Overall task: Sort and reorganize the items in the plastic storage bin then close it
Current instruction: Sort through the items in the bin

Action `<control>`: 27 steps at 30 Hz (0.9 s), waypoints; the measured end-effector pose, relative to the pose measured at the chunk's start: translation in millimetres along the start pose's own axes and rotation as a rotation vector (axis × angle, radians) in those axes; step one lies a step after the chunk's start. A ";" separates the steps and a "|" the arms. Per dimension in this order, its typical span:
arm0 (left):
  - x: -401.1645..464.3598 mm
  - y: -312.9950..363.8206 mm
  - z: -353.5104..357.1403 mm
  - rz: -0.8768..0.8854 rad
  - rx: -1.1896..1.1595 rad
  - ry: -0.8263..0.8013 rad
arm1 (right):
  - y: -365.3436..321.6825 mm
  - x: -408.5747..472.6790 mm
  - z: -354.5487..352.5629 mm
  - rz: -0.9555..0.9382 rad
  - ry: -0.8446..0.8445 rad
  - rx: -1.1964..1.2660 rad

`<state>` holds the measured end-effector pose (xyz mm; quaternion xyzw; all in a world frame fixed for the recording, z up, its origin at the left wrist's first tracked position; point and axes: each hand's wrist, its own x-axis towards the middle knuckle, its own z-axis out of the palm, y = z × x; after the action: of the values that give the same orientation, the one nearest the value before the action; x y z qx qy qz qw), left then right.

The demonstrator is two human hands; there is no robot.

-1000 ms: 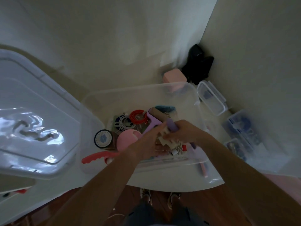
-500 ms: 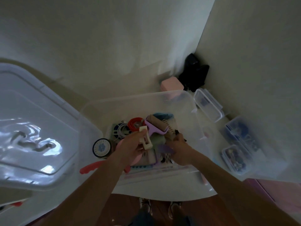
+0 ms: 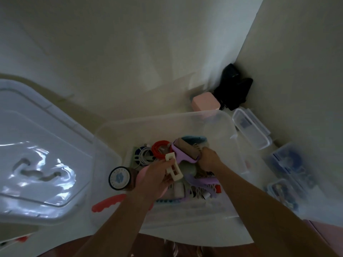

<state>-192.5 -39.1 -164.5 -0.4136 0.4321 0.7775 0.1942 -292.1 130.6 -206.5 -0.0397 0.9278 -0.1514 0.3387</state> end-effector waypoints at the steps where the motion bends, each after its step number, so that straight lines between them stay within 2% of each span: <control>1: 0.1 -0.7 -1.7 -0.002 -0.003 0.007 | 1.5 4.2 3.5 0.000 0.010 -0.031; 5: -2.5 -3.6 -9.5 -0.018 0.045 0.058 | 5.0 6.8 6.9 -0.026 0.134 -0.054; 13: -13.4 2.9 -19.0 -0.068 -0.042 0.057 | -16.0 -49.5 -21.3 0.025 0.399 0.458; 17: -17.6 5.0 -20.7 -0.068 -0.208 -0.035 | -40.6 -101.7 -23.4 -0.130 0.293 0.733; 19: -20.8 6.2 -16.1 -0.041 -0.239 -0.065 | -51.2 -114.5 -8.8 -0.171 0.289 0.760; 22: -23.2 3.4 -11.4 0.027 -0.112 -0.161 | -57.9 -123.2 13.5 -0.268 0.303 0.715; 25: -23.5 -2.4 -12.5 0.060 0.070 -0.136 | -57.6 -128.4 21.7 -0.273 0.258 0.791; 27: -23.4 -5.5 -12.2 0.055 0.045 -0.119 | -53.6 -132.6 24.1 -0.284 0.295 0.802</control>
<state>-169.5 -44.9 -151.8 -0.3504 0.4483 0.7958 0.2072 -176.4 96.9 -125.7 -0.0101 0.8196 -0.5479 0.1674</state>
